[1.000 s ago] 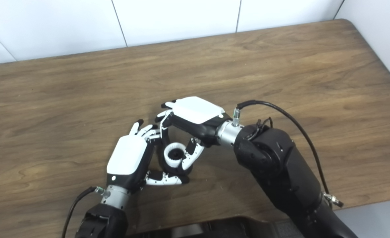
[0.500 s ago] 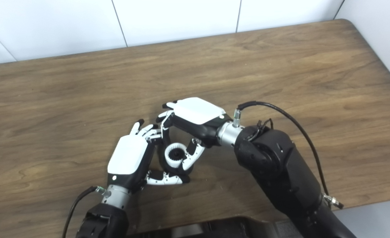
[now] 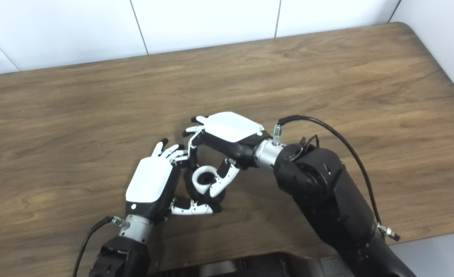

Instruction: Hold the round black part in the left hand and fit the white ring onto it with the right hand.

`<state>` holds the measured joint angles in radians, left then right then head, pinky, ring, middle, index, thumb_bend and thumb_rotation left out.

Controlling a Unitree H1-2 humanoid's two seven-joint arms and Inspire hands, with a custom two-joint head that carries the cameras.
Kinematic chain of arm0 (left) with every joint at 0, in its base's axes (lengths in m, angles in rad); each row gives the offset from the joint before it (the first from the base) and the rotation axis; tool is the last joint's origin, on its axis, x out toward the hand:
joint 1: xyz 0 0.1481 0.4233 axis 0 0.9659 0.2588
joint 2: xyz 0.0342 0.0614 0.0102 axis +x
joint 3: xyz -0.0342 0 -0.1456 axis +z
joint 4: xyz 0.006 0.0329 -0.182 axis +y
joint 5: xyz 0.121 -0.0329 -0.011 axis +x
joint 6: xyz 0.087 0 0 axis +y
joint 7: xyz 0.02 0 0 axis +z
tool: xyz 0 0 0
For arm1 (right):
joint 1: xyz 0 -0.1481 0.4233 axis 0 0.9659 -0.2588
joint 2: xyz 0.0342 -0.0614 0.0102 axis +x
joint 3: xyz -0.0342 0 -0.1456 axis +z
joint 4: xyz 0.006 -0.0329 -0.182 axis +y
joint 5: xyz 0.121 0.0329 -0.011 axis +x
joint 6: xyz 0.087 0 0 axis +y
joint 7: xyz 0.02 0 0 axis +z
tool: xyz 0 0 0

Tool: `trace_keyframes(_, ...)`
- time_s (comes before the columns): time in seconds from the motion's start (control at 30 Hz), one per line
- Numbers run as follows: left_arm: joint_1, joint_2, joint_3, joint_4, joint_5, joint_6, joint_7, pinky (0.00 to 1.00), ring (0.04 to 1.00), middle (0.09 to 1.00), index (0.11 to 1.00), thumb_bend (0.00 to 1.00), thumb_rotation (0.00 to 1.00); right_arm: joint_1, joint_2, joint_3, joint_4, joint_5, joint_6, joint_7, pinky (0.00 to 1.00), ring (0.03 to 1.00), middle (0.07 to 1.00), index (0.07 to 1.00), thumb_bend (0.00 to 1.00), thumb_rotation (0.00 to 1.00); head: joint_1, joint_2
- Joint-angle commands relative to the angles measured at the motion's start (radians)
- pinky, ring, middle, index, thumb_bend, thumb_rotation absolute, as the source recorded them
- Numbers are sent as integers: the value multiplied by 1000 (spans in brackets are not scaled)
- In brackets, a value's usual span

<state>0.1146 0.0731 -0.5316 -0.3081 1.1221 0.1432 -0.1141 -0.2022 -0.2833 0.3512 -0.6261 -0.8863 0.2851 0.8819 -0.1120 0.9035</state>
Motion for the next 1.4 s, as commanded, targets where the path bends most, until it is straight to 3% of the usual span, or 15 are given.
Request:
trace_keyframes(0.0, -2, -1, -10, 10, 6, -8, -17, 1000, 880, 769, 483, 522, 54, -35, 0, -11, -33, -8, -5, -8, 1000, 1000, 908, 625, 1000, 280, -1, 0)
trace_keyframes(0.2, -2, -1, -11, 9, 7, -7, -18, 1000, 881, 769, 483, 522, 54, -32, -2, -9, -32, -15, -10, -9, 1000, 1000, 910, 663, 1000, 279, 0, 1)
trace_keyframes(0.63, -3, 0, -9, 8, 10, -7, -17, 1000, 879, 766, 483, 522, 54, -38, -2, -18, -35, -15, 4, 2, 1000, 1000, 912, 636, 1000, 279, -1, 3)
trace_keyframes(0.97, -7, 3, -4, 13, 7, -7, -16, 1000, 880, 767, 483, 522, 54, -73, -23, -103, -43, 1, 39, -4, 1000, 1000, 907, 587, 1000, 268, -7, -1)
trace_keyframes(1.37, -15, 11, 9, 25, -4, -14, -14, 1000, 886, 771, 483, 522, 55, -100, -96, -201, -74, 56, 132, 33, 1000, 1000, 917, 642, 1000, 260, -13, -8)
